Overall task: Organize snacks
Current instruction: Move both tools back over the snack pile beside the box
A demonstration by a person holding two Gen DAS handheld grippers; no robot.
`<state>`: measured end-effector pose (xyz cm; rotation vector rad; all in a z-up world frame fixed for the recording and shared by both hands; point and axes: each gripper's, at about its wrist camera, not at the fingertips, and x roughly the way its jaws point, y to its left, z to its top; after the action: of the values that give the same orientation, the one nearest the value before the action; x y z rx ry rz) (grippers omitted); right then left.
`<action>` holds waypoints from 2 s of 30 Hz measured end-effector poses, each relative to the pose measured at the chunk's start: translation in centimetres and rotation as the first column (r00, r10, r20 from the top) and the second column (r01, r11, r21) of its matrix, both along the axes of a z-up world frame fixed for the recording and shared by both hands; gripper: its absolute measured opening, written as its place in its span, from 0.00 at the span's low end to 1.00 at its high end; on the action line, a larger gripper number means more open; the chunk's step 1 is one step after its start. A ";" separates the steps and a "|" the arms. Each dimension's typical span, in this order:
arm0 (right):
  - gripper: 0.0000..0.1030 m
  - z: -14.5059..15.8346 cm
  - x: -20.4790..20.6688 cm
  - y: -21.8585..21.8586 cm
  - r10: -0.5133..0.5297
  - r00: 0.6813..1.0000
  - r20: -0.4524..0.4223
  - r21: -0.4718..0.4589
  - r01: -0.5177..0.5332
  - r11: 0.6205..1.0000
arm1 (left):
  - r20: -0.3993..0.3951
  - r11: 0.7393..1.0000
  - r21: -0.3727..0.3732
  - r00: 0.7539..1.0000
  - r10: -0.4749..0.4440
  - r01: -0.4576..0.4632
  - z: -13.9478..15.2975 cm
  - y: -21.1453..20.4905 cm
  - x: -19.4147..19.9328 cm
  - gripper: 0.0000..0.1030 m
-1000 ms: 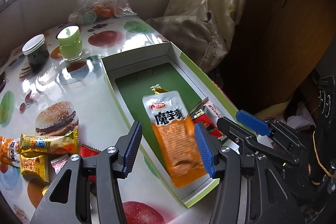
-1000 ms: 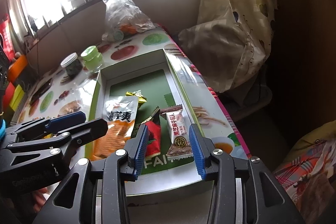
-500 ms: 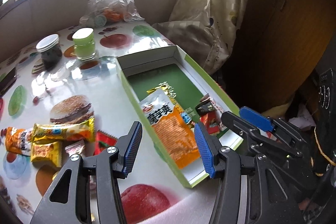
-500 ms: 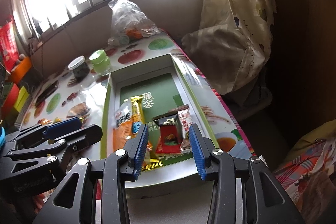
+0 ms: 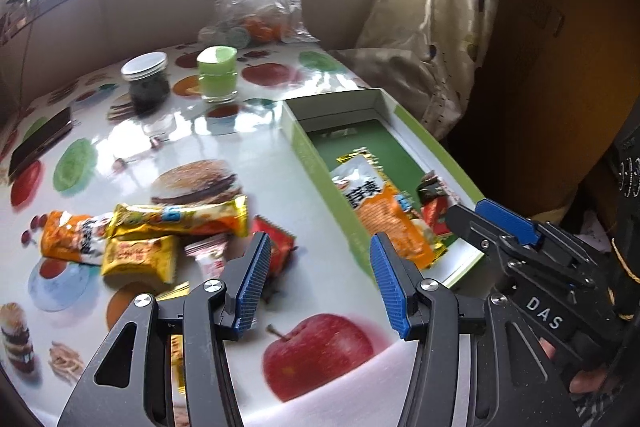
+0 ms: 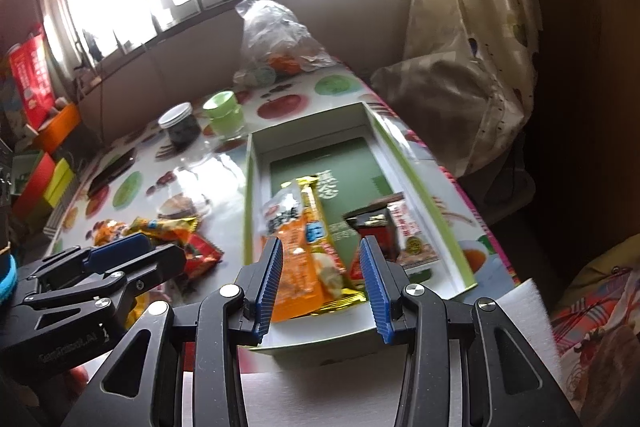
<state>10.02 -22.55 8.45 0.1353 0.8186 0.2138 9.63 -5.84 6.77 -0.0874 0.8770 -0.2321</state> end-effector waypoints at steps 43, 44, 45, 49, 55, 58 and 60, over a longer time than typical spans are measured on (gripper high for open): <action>0.38 -4.2 3.0 12.9 0.198 0.972 -0.123 -0.021 -0.202 0.979 | -0.123 0.977 -0.097 0.976 0.179 -0.191 -4.7 11.2 -4.4 0.51; 0.38 -4.4 3.1 13.0 0.195 0.972 -0.132 -0.021 -0.199 0.980 | -0.126 0.977 -0.095 0.976 0.178 -0.191 -4.7 11.2 -4.4 0.51; 0.38 -4.5 3.2 13.0 0.202 0.970 -0.135 -0.013 -0.205 0.979 | -0.129 0.978 -0.089 0.975 0.179 -0.191 -4.8 11.1 -4.3 0.51; 0.38 -4.6 3.3 13.5 0.212 0.967 -0.139 -0.026 -0.217 0.976 | -0.144 0.977 -0.087 0.973 0.180 -0.193 -5.3 10.8 -4.2 0.51; 0.38 -5.3 3.6 13.5 0.202 0.966 -0.160 -0.035 -0.210 0.977 | -0.156 0.979 -0.073 0.972 0.177 -0.190 -5.7 10.4 -3.8 0.51; 0.36 -5.3 3.6 13.5 0.199 0.967 -0.160 -0.041 -0.208 0.977 | -0.160 0.979 -0.069 0.970 0.181 -0.194 -6.0 10.3 -3.7 0.51; 0.34 -5.4 3.6 13.5 0.196 0.968 -0.158 -0.050 -0.207 0.977 | -0.157 0.979 -0.062 0.970 0.184 -0.195 -6.0 10.2 -3.7 0.51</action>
<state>13.64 -9.08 3.06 0.0056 0.9914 0.3714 5.91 4.33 0.82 -0.2626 1.0033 -0.0806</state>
